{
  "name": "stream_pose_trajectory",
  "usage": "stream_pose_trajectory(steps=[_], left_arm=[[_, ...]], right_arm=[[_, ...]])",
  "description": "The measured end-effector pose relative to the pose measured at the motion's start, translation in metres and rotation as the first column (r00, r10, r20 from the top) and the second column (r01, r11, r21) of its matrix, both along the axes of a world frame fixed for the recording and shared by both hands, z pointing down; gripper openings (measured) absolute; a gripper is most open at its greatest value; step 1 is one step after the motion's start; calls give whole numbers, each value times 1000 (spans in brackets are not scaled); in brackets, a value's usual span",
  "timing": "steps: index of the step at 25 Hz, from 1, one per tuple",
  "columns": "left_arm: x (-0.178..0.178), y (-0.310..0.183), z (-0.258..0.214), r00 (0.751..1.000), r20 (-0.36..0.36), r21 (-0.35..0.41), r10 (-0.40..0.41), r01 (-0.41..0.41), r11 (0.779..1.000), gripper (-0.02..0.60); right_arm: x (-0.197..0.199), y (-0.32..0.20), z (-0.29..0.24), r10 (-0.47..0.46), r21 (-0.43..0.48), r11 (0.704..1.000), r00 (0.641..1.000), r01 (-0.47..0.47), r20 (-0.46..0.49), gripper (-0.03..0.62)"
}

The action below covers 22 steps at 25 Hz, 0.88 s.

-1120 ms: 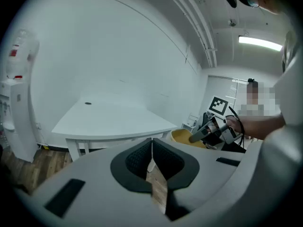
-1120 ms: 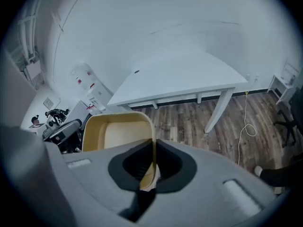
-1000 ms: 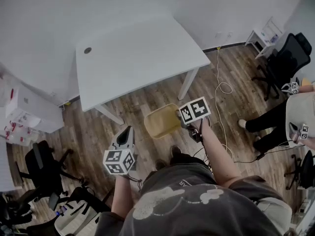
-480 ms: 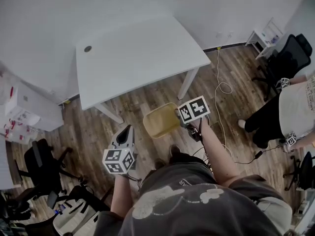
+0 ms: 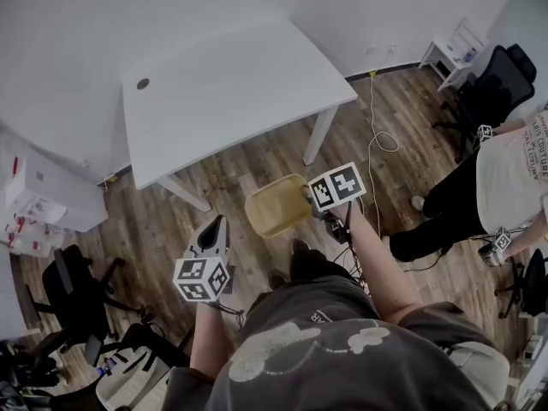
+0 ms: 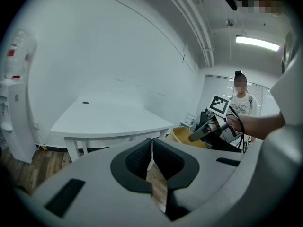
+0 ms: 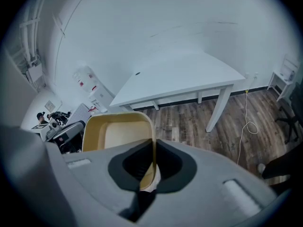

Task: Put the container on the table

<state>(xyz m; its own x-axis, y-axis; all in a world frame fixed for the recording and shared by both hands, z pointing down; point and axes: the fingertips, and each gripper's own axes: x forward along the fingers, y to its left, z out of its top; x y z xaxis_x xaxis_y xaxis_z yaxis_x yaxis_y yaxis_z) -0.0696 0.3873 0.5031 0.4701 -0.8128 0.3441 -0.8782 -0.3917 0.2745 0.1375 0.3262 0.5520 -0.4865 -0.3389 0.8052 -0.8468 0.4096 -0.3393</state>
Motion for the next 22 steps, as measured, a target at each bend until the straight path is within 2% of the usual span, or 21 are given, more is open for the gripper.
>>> stream_pose_trajectory(steps=[5, 10, 22], left_arm=[[2, -1, -2, 1000, 3, 4, -1, 1, 1000, 11], [3, -29, -2, 1000, 0, -2, -30, 30, 1000, 11], [7, -168, -4, 995, 8, -12, -96, 96, 995, 11]], right_arm=[[2, -1, -1, -6, 2, 1000, 1000, 6, 11, 6], [2, -36, -3, -24, 6, 1000, 999, 24, 27, 6], [2, -194, -8, -70, 12, 997, 996, 70, 54, 6]])
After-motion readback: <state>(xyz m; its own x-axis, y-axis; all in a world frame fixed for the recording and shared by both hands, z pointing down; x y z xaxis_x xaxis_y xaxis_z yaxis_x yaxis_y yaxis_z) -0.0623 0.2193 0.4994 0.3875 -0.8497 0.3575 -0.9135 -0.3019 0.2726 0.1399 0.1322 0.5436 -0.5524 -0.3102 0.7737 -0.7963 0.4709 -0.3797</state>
